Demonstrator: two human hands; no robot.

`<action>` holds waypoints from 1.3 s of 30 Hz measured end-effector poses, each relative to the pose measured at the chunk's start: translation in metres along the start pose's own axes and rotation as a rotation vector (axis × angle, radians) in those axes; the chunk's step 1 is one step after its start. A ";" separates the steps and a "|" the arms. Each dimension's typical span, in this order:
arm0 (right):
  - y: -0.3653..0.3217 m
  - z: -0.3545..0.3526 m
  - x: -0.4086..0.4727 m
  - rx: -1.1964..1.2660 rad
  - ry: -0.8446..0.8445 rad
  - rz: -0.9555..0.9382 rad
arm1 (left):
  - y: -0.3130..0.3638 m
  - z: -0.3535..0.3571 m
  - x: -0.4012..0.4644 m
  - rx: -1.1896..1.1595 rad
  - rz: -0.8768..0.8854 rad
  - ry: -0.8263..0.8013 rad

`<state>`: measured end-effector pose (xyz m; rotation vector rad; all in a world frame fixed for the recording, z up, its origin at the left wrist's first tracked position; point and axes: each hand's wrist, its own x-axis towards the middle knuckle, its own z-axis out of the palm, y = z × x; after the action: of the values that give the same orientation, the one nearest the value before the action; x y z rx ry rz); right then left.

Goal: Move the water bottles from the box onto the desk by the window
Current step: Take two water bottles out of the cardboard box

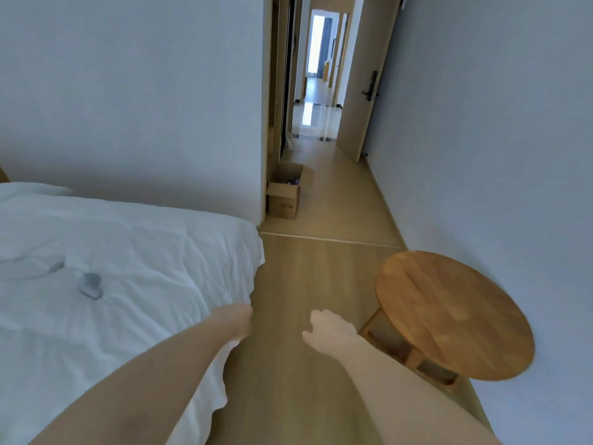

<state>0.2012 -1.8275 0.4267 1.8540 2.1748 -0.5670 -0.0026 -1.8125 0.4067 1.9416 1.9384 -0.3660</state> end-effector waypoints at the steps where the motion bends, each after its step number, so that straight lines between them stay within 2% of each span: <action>1: -0.003 -0.011 0.017 0.002 -0.004 -0.001 | -0.003 -0.017 0.018 -0.002 0.011 0.011; 14: 0.023 -0.103 0.282 -0.009 -0.026 -0.004 | -0.007 -0.106 0.273 -0.006 0.015 -0.115; 22: 0.061 -0.218 0.457 -0.010 0.023 -0.024 | 0.023 -0.209 0.445 0.060 0.069 -0.030; 27: 0.070 -0.251 0.545 -0.025 -0.022 -0.062 | 0.015 -0.243 0.544 0.114 0.011 -0.126; 34: 0.101 -0.302 0.698 -0.078 -0.034 0.016 | 0.026 -0.310 0.701 0.114 0.056 -0.064; 39: 0.113 -0.376 0.809 -0.056 0.010 0.066 | 0.019 -0.375 0.822 0.098 0.111 -0.058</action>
<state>0.1997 -0.9283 0.4148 1.8962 2.1045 -0.4796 0.0034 -0.9087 0.3868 2.0661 1.7980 -0.4890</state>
